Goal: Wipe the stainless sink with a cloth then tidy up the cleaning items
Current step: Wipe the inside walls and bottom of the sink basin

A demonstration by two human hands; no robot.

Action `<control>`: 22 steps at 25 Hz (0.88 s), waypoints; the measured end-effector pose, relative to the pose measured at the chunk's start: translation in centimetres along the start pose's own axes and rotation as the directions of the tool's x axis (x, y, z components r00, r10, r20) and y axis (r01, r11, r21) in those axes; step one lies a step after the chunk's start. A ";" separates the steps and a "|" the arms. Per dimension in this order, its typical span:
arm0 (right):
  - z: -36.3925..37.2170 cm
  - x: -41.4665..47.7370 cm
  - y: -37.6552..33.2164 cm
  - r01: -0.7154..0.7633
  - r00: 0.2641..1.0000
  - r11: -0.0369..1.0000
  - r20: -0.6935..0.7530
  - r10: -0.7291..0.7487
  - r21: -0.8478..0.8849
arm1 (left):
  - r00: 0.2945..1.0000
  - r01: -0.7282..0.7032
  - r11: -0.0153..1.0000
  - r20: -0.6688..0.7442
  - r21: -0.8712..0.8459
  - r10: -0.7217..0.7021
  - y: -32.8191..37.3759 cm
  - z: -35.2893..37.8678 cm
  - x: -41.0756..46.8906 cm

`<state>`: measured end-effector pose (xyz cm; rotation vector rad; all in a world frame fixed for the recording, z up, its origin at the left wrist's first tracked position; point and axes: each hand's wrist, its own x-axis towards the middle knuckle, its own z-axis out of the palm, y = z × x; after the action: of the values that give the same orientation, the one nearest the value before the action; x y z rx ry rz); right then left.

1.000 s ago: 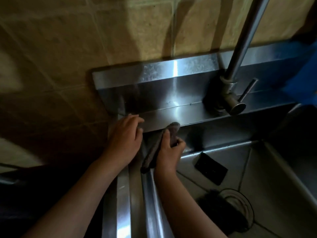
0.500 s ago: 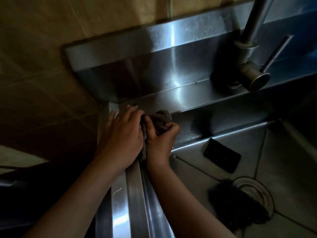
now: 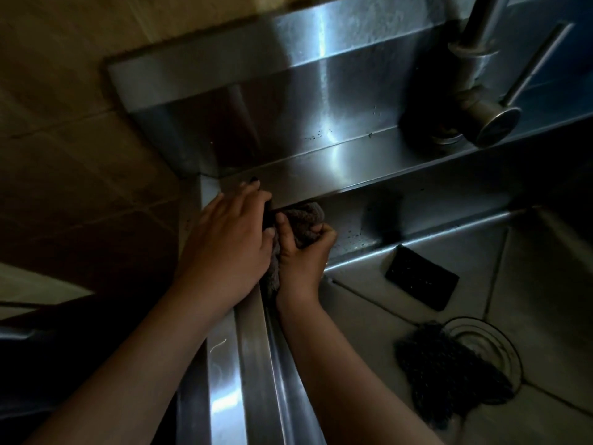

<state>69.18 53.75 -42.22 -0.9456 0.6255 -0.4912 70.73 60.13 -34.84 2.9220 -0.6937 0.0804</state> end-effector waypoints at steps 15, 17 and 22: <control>-3.1 1.8 6.0 -0.083 0.996 0.996 -0.043 0.082 -0.036 | 1.000 0.002 1.000 0.010 0.031 -0.002 -0.1 0.2 -0.2; -3.7 2.1 6.8 -0.089 0.993 0.994 -0.087 0.083 -0.069 | 1.000 0.002 0.999 0.004 0.041 -0.002 -0.1 0.3 -0.2; -5.0 2.3 7.8 -0.198 0.972 0.944 -0.174 0.156 -0.263 | 0.999 -0.006 0.998 -0.036 0.058 0.008 -0.1 0.5 -0.3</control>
<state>68.32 53.24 -51.71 -1.1124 0.9265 -0.3192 70.58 60.28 -35.40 2.9649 -0.7078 0.1569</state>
